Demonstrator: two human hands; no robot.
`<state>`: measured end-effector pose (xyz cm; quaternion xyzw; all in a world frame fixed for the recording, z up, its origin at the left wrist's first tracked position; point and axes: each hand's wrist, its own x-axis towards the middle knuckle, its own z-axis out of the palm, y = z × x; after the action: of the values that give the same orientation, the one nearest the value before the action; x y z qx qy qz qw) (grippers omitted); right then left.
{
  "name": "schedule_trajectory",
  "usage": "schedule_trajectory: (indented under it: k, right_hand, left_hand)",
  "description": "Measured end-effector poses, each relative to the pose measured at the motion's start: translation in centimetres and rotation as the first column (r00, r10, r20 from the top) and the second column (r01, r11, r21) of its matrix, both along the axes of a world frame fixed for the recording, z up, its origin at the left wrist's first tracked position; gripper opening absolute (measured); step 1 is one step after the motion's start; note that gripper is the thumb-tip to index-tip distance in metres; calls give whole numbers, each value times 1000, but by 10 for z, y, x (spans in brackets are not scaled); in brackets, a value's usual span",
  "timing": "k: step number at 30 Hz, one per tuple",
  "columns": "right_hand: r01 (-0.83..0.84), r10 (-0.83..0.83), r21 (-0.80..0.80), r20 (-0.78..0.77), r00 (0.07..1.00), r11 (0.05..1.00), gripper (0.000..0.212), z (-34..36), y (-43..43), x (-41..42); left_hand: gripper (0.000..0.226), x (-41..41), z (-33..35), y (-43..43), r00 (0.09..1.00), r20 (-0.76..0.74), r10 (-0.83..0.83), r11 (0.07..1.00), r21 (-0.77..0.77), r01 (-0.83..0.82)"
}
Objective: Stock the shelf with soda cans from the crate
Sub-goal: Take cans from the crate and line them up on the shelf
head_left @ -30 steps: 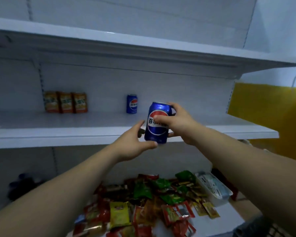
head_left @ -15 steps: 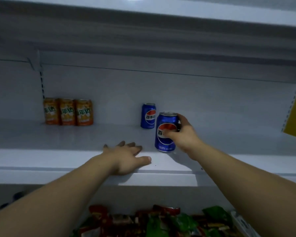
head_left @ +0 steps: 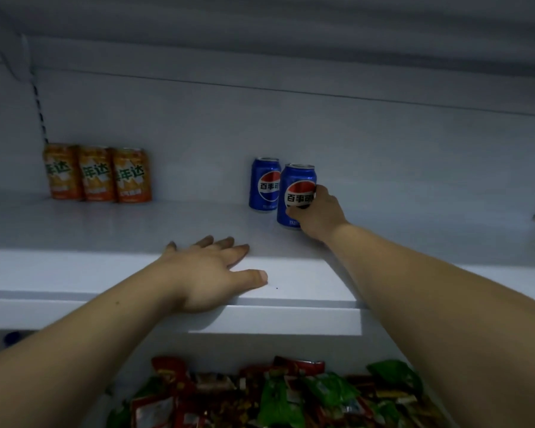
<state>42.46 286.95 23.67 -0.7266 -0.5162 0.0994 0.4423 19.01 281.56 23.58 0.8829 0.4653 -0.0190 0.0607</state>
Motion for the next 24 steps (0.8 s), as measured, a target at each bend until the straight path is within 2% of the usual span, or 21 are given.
schedule_trajectory:
  k: [8,14,20,24]
  right_hand:
    - [87,-76,-138,84,994,987,57,10,28,13]
    - [126,-110,-162,105,988,979,59,12,43,17]
    - [140,-124,-165,106,987,976,61,10,57,20]
    - [134,-117,-175,107,987,975,61,11,60,19]
  left_hand:
    - [75,0,-2,1,1000,-9,-1,1000,-9,1]
    - [77,0,-1,1,1000,-28,-1,1000,-22,0]
    - [90,0,1,0,1000,-21,-5,999,-42,4]
    - [85,-1,0,-1,1000,-19,-7,999,-39,6]
